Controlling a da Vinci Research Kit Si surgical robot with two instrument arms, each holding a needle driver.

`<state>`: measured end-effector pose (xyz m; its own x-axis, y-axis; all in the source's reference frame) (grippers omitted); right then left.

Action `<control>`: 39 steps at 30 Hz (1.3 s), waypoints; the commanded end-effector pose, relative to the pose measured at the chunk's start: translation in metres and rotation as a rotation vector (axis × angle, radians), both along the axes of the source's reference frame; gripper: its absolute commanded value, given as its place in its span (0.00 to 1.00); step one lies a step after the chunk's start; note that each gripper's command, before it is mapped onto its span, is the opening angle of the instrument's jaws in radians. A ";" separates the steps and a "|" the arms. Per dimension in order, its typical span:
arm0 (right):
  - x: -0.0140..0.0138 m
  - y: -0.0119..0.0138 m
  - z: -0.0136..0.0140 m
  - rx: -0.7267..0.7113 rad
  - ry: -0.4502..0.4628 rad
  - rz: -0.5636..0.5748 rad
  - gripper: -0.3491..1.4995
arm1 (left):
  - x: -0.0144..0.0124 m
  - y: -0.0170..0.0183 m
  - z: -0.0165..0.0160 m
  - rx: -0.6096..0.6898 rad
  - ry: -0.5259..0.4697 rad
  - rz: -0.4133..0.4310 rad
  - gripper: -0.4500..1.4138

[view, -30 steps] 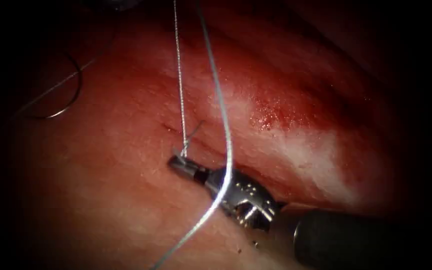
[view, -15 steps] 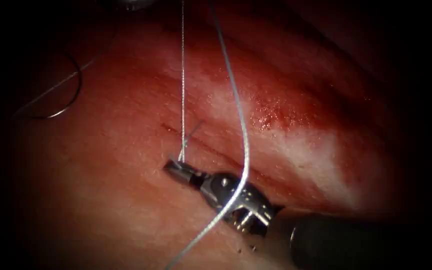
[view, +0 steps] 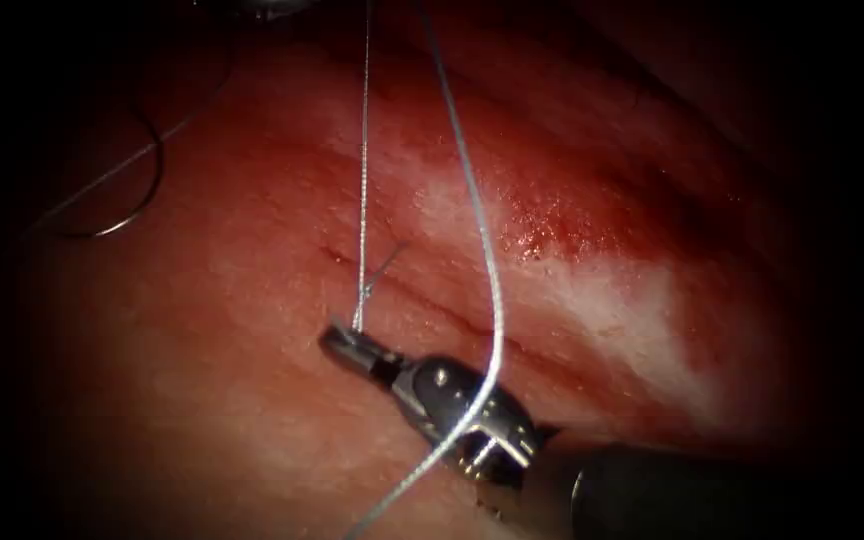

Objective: Wound Closure

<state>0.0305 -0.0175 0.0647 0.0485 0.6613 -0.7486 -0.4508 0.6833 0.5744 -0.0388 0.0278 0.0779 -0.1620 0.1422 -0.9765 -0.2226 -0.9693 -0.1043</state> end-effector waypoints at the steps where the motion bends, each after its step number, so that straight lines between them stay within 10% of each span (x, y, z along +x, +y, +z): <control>1: 0.0006 -0.0007 0.0005 0.003 0.000 -0.007 0.00 | -0.0006 0.0002 0.0006 0.002 0.002 -0.006 0.00; 9: 0.0004 0.0006 0.0000 0.001 -0.009 0.000 0.06 | -0.0009 -0.0009 0.0002 0.003 -0.008 0.007 0.00; 12: -0.0003 0.0019 -0.0005 0.010 -0.014 0.013 0.72 | -0.0010 -0.0023 -0.0013 0.011 -0.048 0.034 0.00; 29: -0.0043 0.0047 -0.0048 0.096 -0.031 0.093 0.73 | 0.0001 -0.0056 -0.0121 0.073 -0.177 0.114 0.00; 39: -0.0045 0.0080 -0.0017 0.184 -0.010 0.147 0.76 | 0.0015 -0.0073 -0.0183 0.063 -0.207 0.135 0.00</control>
